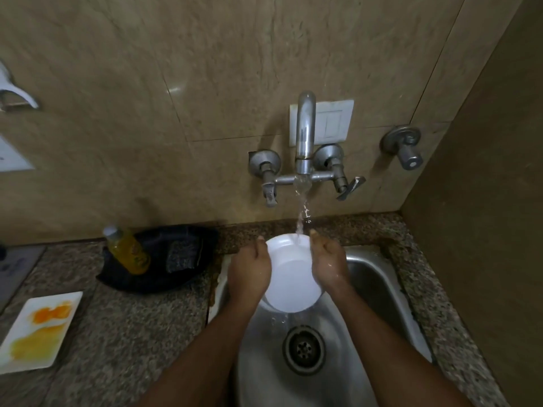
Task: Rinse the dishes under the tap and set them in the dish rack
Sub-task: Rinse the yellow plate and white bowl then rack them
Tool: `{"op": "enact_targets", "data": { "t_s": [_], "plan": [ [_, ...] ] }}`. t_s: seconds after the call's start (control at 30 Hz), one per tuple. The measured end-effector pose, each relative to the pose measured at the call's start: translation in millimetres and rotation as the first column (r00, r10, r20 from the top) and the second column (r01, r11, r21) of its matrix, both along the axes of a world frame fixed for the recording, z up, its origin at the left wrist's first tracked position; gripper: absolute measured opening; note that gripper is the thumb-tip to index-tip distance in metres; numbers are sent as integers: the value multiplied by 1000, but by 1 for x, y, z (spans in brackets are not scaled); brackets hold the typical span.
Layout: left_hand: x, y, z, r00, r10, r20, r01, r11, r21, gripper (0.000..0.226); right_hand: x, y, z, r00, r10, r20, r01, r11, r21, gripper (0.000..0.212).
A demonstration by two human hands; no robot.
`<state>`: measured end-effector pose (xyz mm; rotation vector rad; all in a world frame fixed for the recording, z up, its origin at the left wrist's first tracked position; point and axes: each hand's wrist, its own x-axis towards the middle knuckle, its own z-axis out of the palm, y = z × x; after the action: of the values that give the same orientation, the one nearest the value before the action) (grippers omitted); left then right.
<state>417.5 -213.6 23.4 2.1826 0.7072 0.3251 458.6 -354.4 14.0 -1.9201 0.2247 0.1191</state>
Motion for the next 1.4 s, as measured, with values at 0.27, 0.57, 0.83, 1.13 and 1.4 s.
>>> {"op": "enact_targets", "data": {
  "t_s": [0.27,0.57,0.83,1.13,1.4],
  "plan": [
    [10,-10,10,999,5,42,-12,985,174,60,-20,20,9,767,500,403,-224,797,-561,32],
    [5,-13,0,981,192,-32,-186,973,139,59,-48,21,-22,628,637,446,-352,744,-568,53],
    [7,-5,-1,970,238,50,-242,966,95,58,-48,3,-31,692,562,453,-358,812,-461,56],
    [2,-3,-13,945,321,61,-311,940,-142,56,-42,3,-28,744,478,467,-316,867,-385,54],
    [-1,3,-21,918,393,-56,-369,791,-488,38,-12,10,-20,997,-58,-52,71,954,292,24]
  ]
}}
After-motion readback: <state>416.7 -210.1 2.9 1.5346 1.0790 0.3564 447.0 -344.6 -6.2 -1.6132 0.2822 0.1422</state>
